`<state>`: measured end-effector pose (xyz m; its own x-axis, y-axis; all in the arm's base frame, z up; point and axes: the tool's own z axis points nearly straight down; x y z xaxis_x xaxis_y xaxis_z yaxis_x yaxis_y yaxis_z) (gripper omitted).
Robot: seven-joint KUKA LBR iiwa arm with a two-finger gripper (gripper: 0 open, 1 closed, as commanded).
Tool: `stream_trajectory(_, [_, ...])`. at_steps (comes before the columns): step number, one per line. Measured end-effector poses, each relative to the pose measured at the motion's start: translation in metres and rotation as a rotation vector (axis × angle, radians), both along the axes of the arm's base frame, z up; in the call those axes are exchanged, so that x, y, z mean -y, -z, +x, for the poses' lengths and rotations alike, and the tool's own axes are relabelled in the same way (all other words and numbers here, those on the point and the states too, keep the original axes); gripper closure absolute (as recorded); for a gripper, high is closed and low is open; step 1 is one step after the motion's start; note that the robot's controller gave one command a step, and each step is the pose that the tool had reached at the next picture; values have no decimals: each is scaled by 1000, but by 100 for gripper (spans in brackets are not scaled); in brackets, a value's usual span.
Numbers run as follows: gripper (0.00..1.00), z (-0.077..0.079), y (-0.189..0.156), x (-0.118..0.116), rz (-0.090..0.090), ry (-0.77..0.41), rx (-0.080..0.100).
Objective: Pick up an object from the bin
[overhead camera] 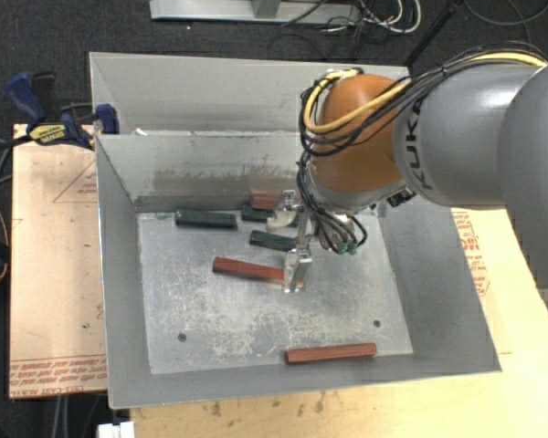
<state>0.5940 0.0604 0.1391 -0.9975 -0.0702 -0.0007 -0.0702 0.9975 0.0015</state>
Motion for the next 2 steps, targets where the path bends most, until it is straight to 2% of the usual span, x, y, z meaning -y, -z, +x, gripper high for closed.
stream_trajectory(1, [0,-17,66,-43,0,1,11])
stream_trajectory(2, [100,-12,60,-35,15,-2,27])
